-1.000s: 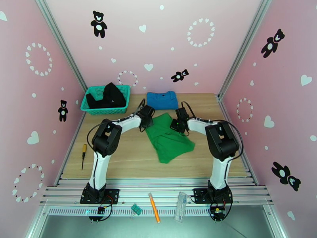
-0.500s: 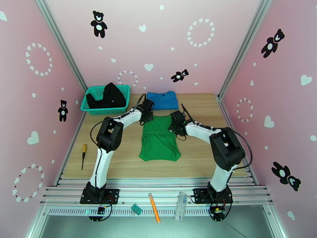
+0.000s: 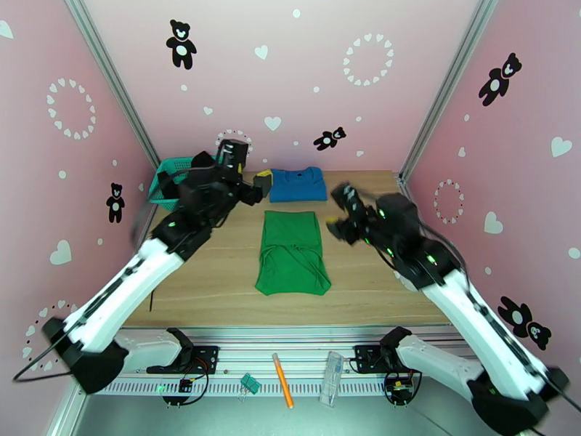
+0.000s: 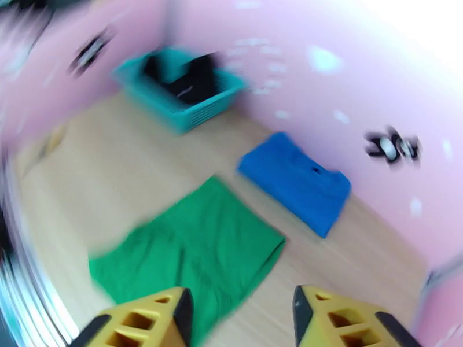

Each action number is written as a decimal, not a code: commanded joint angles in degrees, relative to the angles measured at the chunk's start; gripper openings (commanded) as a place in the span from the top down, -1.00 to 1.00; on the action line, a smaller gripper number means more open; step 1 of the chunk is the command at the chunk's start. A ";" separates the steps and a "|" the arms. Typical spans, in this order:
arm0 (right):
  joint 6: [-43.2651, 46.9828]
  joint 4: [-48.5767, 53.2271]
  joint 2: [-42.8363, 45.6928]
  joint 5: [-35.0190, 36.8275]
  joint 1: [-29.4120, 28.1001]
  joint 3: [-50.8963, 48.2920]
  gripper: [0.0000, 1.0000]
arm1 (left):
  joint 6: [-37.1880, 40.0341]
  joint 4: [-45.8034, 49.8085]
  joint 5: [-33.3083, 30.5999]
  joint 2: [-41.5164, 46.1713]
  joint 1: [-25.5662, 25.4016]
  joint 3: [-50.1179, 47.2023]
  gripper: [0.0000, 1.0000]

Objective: Fold and stack the mixed laundry pile

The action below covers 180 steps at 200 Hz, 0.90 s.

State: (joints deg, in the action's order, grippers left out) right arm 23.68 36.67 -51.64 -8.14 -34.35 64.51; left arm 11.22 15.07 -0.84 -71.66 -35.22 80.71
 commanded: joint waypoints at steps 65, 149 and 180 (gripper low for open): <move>34.82 3.05 -8.91 3.47 -8.23 -19.74 -0.23 | 43.51 16.62 -13.57 -2.51 -15.49 -32.35 -0.33; 36.70 -3.13 -27.60 7.71 -10.83 -20.30 -0.22 | 41.55 16.60 -12.70 -16.38 -21.54 -32.76 -0.20; 36.70 -3.91 -29.69 10.17 -10.90 -20.33 -0.20 | 40.87 15.21 -11.35 -18.93 -21.59 -32.45 -0.13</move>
State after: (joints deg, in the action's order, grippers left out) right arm 60.58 35.97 -79.64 0.01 -44.73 43.99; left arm 51.66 33.39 -13.93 -89.01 -55.86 47.40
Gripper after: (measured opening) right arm 0.606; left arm 0.588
